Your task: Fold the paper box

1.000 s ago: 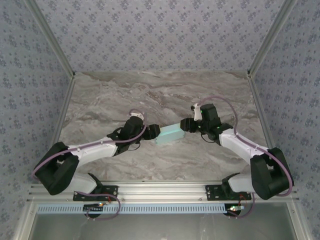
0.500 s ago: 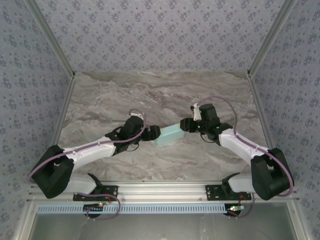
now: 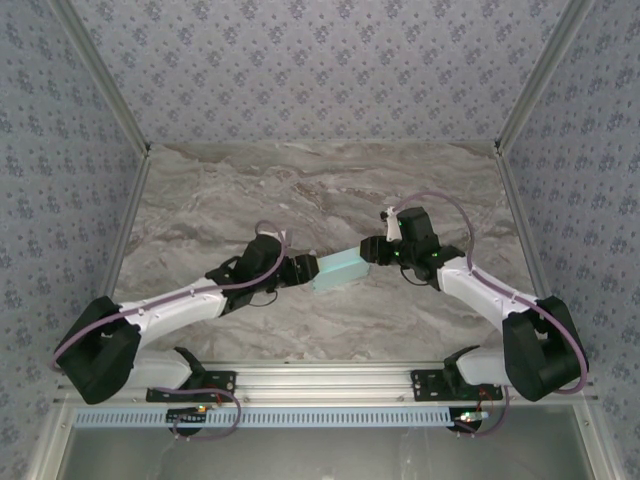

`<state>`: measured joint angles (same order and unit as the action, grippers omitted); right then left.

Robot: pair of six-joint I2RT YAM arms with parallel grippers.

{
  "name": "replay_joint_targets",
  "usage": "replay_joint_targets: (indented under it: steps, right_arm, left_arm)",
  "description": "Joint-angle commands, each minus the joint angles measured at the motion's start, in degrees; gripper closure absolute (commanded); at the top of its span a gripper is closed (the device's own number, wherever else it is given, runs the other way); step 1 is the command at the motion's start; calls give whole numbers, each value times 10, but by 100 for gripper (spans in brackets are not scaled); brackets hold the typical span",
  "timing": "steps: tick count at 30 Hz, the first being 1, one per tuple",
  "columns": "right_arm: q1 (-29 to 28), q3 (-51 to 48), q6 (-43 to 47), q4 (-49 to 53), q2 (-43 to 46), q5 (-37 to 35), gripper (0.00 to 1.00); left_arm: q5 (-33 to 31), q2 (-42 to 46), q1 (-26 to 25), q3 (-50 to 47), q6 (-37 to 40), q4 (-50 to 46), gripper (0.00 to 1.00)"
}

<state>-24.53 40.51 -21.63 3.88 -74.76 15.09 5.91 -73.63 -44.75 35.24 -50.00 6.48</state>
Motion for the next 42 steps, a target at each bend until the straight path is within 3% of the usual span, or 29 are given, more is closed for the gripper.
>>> replay_joint_targets:
  steps: [1,13,23,33,42]
  right_arm:
    - [-4,-10,15,115,-13,-24,56]
    - [32,-32,35,137,-27,71,57]
    - [38,-35,3,74,-33,107,63]
    - [49,-48,20,91,-30,107,61]
    - [50,-44,53,117,-49,67,71]
  left_arm:
    - [24,-19,-1,-18,-15,-11,44]
    - [38,-69,30,-85,-61,32,63]
    - [66,-90,97,-44,-3,48,67]
    - [98,-92,97,-44,13,27,67]
    - [128,-144,103,-78,7,39,75]
